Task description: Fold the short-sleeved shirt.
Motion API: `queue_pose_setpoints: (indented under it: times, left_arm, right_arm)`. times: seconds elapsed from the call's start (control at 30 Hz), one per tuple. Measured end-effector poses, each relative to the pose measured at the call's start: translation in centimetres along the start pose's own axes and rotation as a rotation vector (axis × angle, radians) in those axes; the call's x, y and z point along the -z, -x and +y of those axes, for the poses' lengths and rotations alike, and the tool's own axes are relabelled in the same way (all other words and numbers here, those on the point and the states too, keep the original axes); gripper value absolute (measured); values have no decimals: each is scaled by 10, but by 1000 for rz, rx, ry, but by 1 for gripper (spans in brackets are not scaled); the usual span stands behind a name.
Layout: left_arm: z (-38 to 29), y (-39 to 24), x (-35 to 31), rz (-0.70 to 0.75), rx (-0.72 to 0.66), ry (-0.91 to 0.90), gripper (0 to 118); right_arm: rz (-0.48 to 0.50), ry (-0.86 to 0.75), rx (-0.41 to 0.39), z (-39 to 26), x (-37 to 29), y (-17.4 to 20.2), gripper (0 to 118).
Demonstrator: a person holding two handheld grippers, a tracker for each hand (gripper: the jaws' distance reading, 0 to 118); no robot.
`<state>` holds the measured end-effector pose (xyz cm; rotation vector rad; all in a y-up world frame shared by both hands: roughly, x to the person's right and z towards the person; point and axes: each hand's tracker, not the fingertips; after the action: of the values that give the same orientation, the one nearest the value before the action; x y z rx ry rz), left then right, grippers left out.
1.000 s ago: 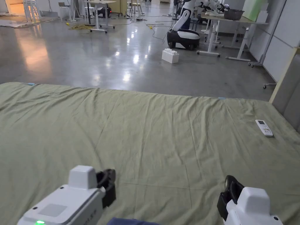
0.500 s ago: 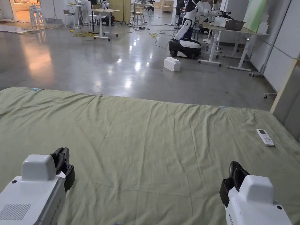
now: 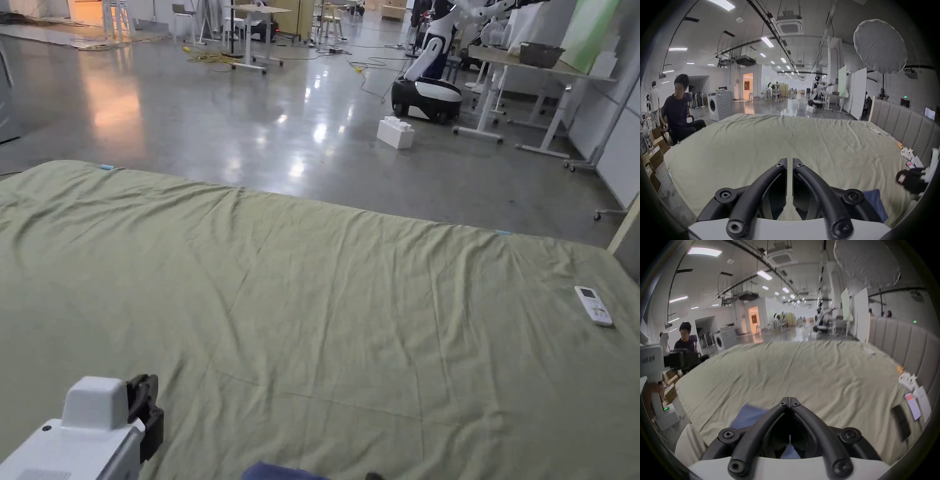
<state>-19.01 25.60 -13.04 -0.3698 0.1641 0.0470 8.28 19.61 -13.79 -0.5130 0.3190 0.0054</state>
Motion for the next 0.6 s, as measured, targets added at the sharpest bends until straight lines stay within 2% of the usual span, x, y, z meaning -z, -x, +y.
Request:
queue_pose_setpoints:
  times: [0.1,0.2,0.33,0.4,0.47,0.53,0.6]
  left_arm:
    - [-11,7,-3,-18,-16,58,7]
    - [-21,12,-5,-49,-28,117,7]
    - [-28,16,4,-168,-84,258,10]
    - [-27,19,11,-259,-135,329,26]
    - [-28,19,22,-335,-170,398,64]
    - [-30,20,34,-434,-220,461,92]
    - [-34,23,47,-550,-274,507,101]
  right_arm:
    - [-22,77,-22,-26,22,8,0]
    - [-45,148,7,-44,41,6,0]
    - [-67,174,8,-57,52,1,0]
    - [-82,172,-16,-58,53,-1,0]
    - [-86,177,-7,-58,55,-6,0]
    - [-91,181,-2,-59,54,-9,0]
    - [-97,183,-6,-61,55,-11,0]
